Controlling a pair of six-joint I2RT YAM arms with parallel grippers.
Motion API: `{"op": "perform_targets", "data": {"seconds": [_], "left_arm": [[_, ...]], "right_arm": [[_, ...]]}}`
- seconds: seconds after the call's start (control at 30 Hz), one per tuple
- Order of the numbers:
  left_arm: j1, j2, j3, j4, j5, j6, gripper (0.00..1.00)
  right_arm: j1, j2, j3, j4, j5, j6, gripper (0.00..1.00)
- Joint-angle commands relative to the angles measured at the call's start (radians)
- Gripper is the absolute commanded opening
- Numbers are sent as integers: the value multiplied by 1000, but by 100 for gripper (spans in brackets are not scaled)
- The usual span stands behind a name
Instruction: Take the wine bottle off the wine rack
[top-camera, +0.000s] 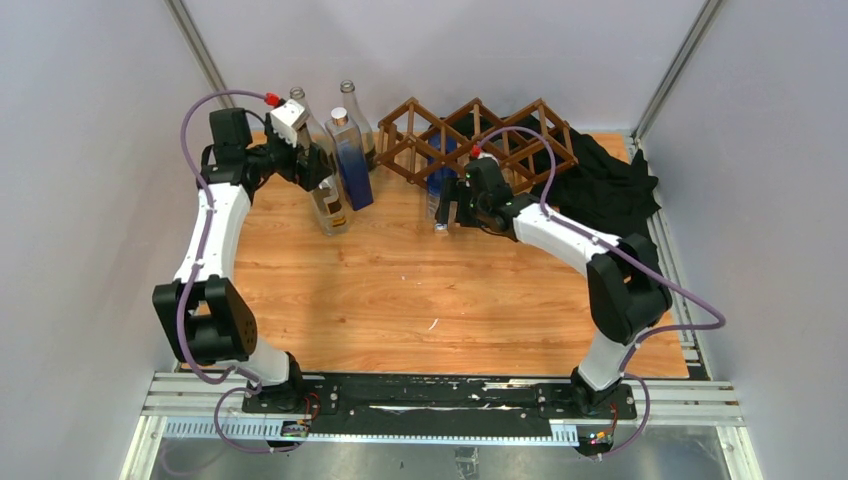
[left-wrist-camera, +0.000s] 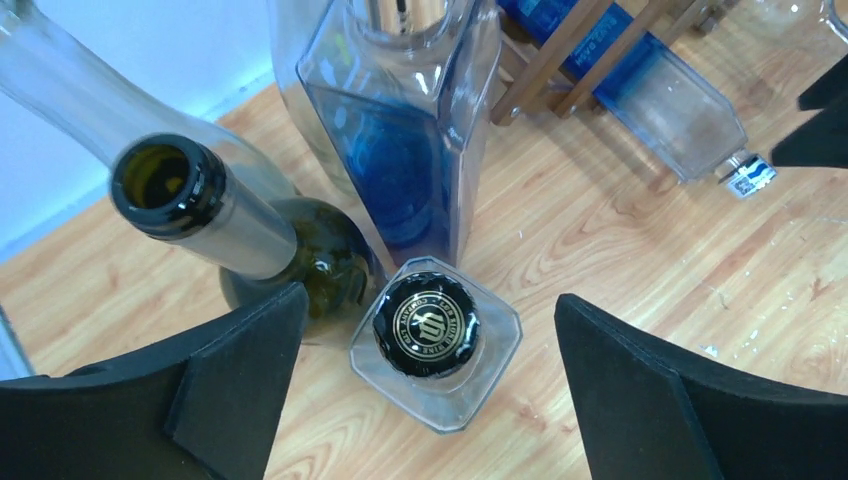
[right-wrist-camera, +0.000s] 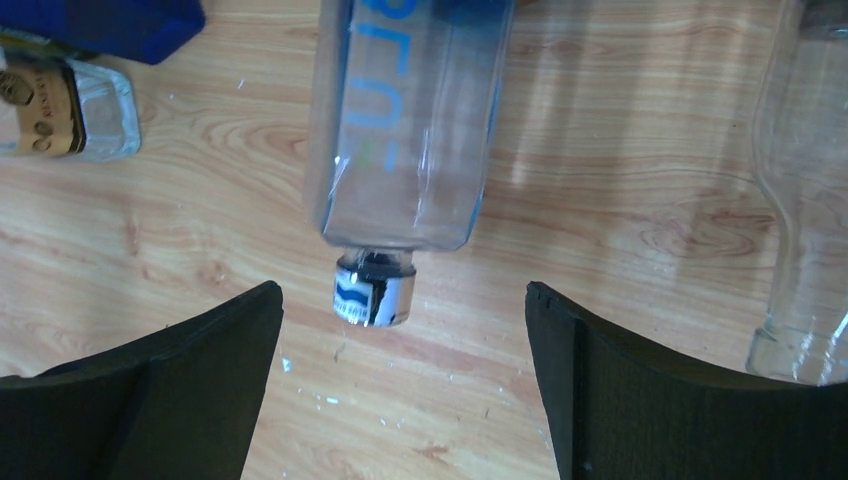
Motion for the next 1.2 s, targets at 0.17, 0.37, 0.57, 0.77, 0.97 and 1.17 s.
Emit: {"op": "perform_targets", "data": {"seconds": [0.17,0.37,0.57,0.77,0.97,1.17], "left_arm": [[6,-82,101,-122,-33,-55,100],[6,-156,90,-159,-89,-106,100],[6,-176,72,-193,-162,-83,100],[6,-226,28,-143,-190,-115,100],[6,-222,37,-201,-144,-81,100],[4,-206,28,-246,-84,-48,100]], "right_arm": [[-41,131,67,175,72,133,92],[-57,220,102,238,39,167,91],[-68,294,114,303,12,210,88],[-69,328,92,375,6,236,81],[-69,308,47,429,-27,242,58],[-69,270,-1,448,-63,259,36]]}}
